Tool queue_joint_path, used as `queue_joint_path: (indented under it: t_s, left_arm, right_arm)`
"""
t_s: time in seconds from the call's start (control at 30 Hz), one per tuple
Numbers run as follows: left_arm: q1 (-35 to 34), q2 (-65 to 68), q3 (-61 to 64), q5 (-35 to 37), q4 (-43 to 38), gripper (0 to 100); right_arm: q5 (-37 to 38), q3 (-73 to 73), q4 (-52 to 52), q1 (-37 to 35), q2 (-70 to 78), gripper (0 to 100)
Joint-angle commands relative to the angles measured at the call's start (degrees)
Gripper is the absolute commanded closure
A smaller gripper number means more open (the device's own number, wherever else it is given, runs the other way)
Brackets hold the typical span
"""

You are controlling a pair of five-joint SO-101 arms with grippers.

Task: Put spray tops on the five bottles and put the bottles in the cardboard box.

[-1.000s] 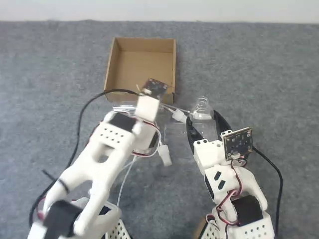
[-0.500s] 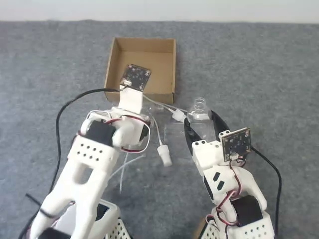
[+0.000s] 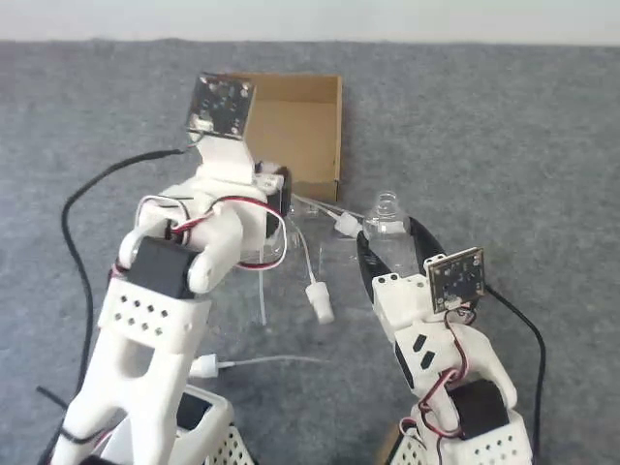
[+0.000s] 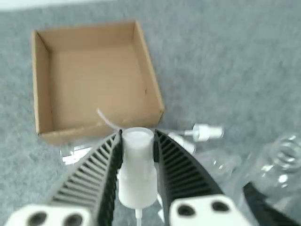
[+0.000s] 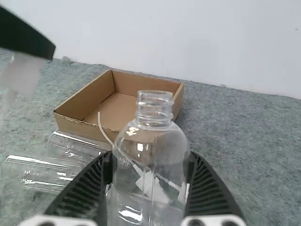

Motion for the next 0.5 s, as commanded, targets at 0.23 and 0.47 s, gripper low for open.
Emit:
queue_joint_path:
  t_s: [0.23, 0.47]
  left_arm:
    - [-0.18, -2.73, -8.75, 0.97, 0.09, 99]
    - [-0.18, -4.48, -7.52, 3.69, -0.09, 99]
  right_arm:
    - [-0.44, -1.14, -0.92, -0.22, -0.92, 95.4]
    - [-0.35, -1.32, -0.92, -0.22, -0.92, 95.4]
